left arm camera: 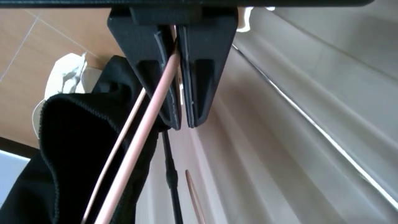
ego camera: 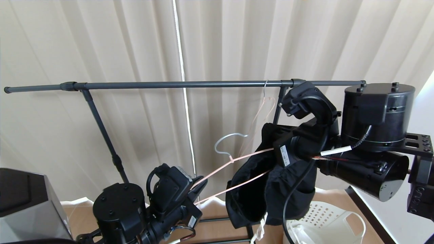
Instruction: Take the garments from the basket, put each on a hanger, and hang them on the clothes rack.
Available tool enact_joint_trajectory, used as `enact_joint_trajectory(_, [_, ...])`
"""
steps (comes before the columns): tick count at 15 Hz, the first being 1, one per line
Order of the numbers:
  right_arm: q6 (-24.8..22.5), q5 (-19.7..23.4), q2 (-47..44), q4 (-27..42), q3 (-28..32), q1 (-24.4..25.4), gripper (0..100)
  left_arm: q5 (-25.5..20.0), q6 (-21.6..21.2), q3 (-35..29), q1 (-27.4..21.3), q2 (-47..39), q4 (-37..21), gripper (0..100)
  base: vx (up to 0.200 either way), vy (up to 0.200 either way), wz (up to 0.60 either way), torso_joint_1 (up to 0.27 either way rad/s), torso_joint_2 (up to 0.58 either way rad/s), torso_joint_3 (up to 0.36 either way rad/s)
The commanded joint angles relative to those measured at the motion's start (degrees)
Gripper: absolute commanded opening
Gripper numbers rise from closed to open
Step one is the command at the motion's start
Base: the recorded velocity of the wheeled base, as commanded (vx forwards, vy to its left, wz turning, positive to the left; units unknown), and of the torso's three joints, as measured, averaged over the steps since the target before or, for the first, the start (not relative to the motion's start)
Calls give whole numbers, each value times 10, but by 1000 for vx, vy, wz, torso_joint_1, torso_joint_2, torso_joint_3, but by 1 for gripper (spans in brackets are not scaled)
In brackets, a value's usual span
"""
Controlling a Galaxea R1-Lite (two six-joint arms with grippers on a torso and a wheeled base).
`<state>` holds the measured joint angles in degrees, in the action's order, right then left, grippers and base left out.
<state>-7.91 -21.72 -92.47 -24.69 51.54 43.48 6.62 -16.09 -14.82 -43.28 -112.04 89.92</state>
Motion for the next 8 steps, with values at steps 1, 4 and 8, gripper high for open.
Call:
enact_joint_trajectory(1, [3, 0, 6, 0, 1, 24, 0, 1, 0, -6, -1, 0, 1, 0, 0, 0, 0, 0, 0, 0])
enact_joint_trajectory(4, [15, -2, 2, 0, 0, 68, 0, 0, 4, -12, -1, -4, 1, 0, 0, 0, 0, 0, 0, 0])
enact_joint_trajectory(8, [39, -28, -10, 0, 10, 106, 0, -1, 4, -13, -1, -14, 1, 0, 0, 0, 0, 0, 0, 0])
